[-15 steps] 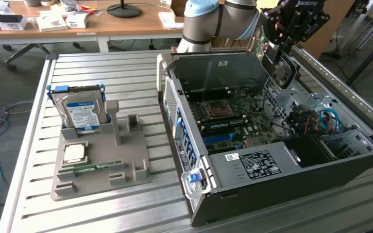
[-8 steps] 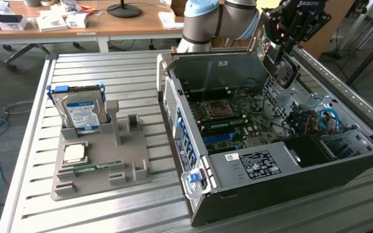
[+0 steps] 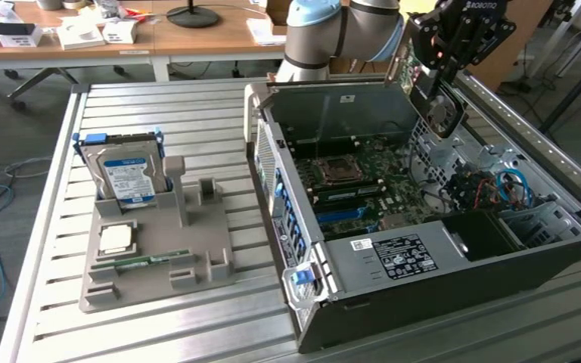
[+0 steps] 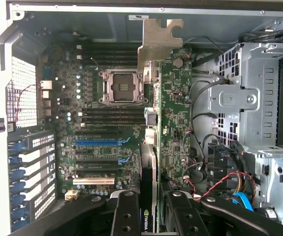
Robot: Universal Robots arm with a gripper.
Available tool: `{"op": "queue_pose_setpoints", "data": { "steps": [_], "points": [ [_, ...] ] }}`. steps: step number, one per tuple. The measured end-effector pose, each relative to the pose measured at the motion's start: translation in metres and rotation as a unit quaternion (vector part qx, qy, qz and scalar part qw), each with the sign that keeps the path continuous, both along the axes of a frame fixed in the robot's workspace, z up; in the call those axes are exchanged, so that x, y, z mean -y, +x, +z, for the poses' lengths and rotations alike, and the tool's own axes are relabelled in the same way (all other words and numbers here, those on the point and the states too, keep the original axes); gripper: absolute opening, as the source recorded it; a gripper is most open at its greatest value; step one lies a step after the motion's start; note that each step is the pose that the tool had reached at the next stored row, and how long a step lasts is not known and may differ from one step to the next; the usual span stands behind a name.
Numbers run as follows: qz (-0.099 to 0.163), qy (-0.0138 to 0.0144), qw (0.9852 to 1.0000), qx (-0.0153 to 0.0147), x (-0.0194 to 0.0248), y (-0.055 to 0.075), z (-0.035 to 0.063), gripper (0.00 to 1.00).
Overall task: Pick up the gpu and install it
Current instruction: 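Insert the gpu into the slot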
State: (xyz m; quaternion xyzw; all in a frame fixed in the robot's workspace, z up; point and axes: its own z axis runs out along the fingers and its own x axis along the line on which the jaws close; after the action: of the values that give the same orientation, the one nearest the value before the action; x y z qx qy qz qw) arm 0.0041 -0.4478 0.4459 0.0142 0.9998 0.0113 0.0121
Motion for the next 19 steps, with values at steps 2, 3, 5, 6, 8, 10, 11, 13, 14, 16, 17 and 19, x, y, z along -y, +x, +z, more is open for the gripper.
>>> {"op": "queue_pose_setpoints", "data": {
  "steps": [2,3,5,6,8,10,11,13,14,16,17,19],
  "points": [
    [0.0,0.0,1.0,0.0,0.0,0.0,0.0,0.26],
    [0.001,0.0,1.0,0.0,0.0,0.0,0.0,0.26],
    [0.007,-0.0001,1.0,0.0,0.0,0.0,-0.0001,0.26],
    [0.012,-0.0001,0.9999,0.0001,0.0,0.0,-0.0002,0.26],
    [0.025,-0.001,0.9997,0.0001,0.0,-0.0001,-0.0004,0.26],
    [0.041,-0.0027,0.9991,0.0,0.0,-0.0002,-0.0003,0.26],
    [0.05,-0.0034,0.9988,0.0,0.0,-0.0002,-0.0003,0.26],
    [0.067,-0.0046,0.9977,0.0,0.0,-0.0002,-0.0004,0.26],
    [0.076,-0.0052,0.9971,0.0,0.0,-0.0002,-0.0004,0.26],
    [0.093,-0.0064,0.9956,0.0,0.0,-0.0002,-0.0005,0.26],
    [0.102,-0.007,0.9948,0.0,0.0,-0.0002,-0.0005,0.26],
    [0.119,-0.0081,0.9928,0.0,0.0,-0.0002,-0.0006,0.26]
  ]
}}
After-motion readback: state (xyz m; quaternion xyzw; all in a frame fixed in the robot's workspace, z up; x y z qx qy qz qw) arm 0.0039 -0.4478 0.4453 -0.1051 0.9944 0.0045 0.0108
